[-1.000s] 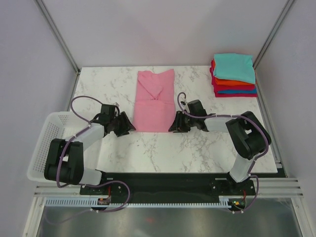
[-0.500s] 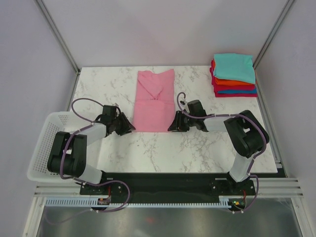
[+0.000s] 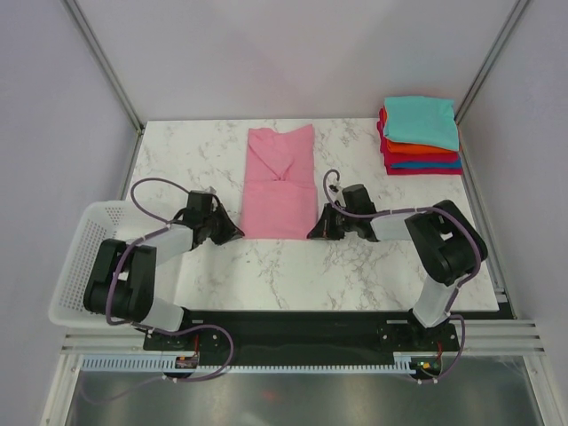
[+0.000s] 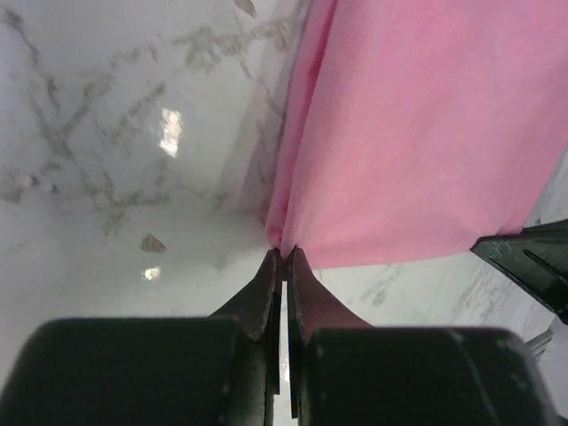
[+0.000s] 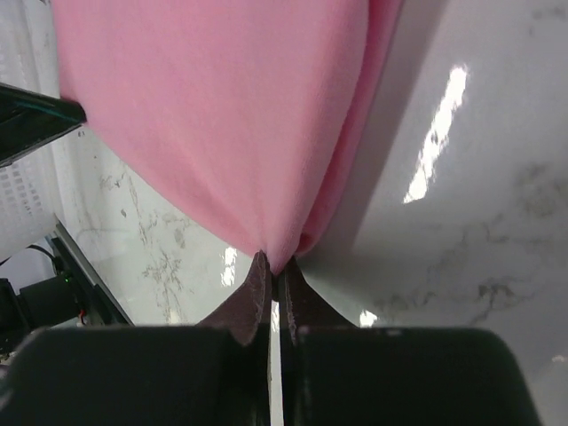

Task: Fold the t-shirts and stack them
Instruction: Fold the tshirt

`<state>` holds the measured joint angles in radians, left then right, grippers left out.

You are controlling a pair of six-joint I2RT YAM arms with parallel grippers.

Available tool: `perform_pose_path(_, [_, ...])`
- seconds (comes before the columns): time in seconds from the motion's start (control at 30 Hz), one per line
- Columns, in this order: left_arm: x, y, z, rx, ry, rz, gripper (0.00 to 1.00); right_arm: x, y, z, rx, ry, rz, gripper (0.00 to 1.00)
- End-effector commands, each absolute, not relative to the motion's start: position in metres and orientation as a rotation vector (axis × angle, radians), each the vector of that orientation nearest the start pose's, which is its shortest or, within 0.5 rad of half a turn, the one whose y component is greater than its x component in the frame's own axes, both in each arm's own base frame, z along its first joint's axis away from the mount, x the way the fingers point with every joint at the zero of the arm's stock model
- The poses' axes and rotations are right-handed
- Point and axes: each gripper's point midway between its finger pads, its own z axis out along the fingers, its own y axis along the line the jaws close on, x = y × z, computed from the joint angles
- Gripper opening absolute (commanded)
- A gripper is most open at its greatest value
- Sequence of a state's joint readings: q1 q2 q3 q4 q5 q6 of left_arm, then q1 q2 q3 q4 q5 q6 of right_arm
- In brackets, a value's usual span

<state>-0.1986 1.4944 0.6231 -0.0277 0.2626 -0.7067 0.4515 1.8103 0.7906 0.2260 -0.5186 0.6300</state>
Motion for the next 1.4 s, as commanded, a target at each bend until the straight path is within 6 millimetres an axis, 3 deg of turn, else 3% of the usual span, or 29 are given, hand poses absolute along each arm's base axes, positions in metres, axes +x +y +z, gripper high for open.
perform_pose_path(0.0, [0.292,-0.142,0.046,-0.458,2.461,-0.698,0.02,0.274,0.243,0.003,0.020,2.614,1.006,0.00])
perform_pose_path(0.07, [0.275,-0.143,0.061,-0.422,2.429,-0.714,0.02,0.257,0.232,-0.001,0.043,2.648,0.967,0.00])
perform_pose_path(0.1, [0.261,-0.147,0.061,-0.407,2.456,-0.718,0.02,0.256,0.230,0.012,0.041,2.614,0.973,0.00])
perform_pose_path(0.17, [0.244,-0.154,0.080,-0.361,2.411,-0.763,0.02,0.239,0.219,0.012,0.065,2.641,0.933,0.00])
perform_pose_path(0.2, [0.231,-0.154,0.083,-0.356,2.433,-0.765,0.02,0.235,0.216,0.028,0.062,2.607,0.939,0.00])
perform_pose_path(0.23, [0.224,-0.157,0.089,-0.360,2.426,-0.782,0.02,0.228,0.213,0.032,0.069,2.613,0.927,0.00])
perform_pose_path(0.27, [0.215,-0.163,0.105,-0.316,2.388,-0.815,0.02,0.224,0.210,0.048,0.064,2.563,0.926,0.00])
perform_pose_path(0.33, [0.198,-0.167,0.111,-0.319,2.416,-0.819,0.02,0.209,0.202,0.056,0.103,2.575,0.912,0.00])
perform_pose_path(0.37, [0.188,-0.172,0.113,-0.283,2.427,-0.817,0.02,0.204,0.202,0.072,0.096,2.525,0.937,0.00])
perform_pose_path(0.5, [0.155,-0.176,0.128,-0.296,2.436,-0.893,0.02,0.173,0.192,0.090,0.163,2.520,0.942,0.00])
perform_pose_path(0.6, [0.137,-0.172,0.135,-0.311,2.443,-0.922,0.02,0.154,0.185,0.112,0.207,2.472,0.955,0.00])
perform_pose_path(0.63, [0.136,-0.171,0.151,-0.310,2.400,-0.952,0.02,0.154,0.183,0.119,0.223,2.447,0.954,0.00])
perform_pose_path(0.67, [0.132,-0.164,0.150,-0.320,2.414,-0.914,0.02,0.153,0.182,0.136,0.230,2.399,0.985,0.00])
perform_pose_path(0.7, [0.134,-0.162,0.167,-0.296,2.378,-0.912,0.02,0.149,0.179,0.138,0.235,2.408,0.971,0.00])
perform_pose_path(0.77, [0.137,-0.153,0.172,-0.284,2.394,-0.828,0.02,0.154,0.179,0.159,0.213,2.374,0.966,0.00])
perform_pose_path(0.8, [0.141,-0.152,0.188,-0.253,2.365,-0.812,0.02,0.154,0.177,0.162,0.207,2.385,0.947,0.00])
perform_pose_path(0.87, [0.150,-0.148,0.192,-0.250,2.378,-0.732,0.02,0.166,0.181,0.180,0.168,2.364,0.918,0.00])
perform_pose_path(0.9, [0.156,-0.149,0.207,-0.238,2.347,-0.730,0.02,0.171,0.183,0.186,0.156,2.363,0.906,0.00])
perform_pose_path(0.93, [0.163,-0.148,0.209,-0.245,2.348,-0.691,0.02,0.180,0.185,0.202,0.134,2.330,0.896,0.00])
perform_pose_path(1.0, [0.172,-0.148,0.224,-0.228,2.325,-0.659,0.02,0.196,0.184,0.199,0.102,2.365,0.797,0.00])
perform_pose_path(1.03, [0.178,-0.146,0.226,-0.228,2.317,-0.629,0.02,0.205,0.186,0.213,0.088,2.338,0.783,0.00])
perform_pose_path(1.07, [0.185,-0.149,0.221,-0.208,2.348,-0.582,0.02,0.215,0.187,0.205,0.094,2.367,0.728,0.00])
perform_pose_path(1.13, [0.196,-0.152,0.229,-0.194,2.342,-0.554,0.02,0.228,0.190,0.212,0.065,2.354,0.697,0.00])
perform_pose_path(1.17, [0.204,-0.153,0.225,-0.198,2.363,-0.523,0.02,0.236,0.192,0.204,0.060,2.384,0.670,0.00])
perform_pose_path(1.37, [0.248,-0.157,0.234,-0.190,2.349,-0.523,0.02,0.277,0.194,0.198,0.057,2.403,0.663,0.00])
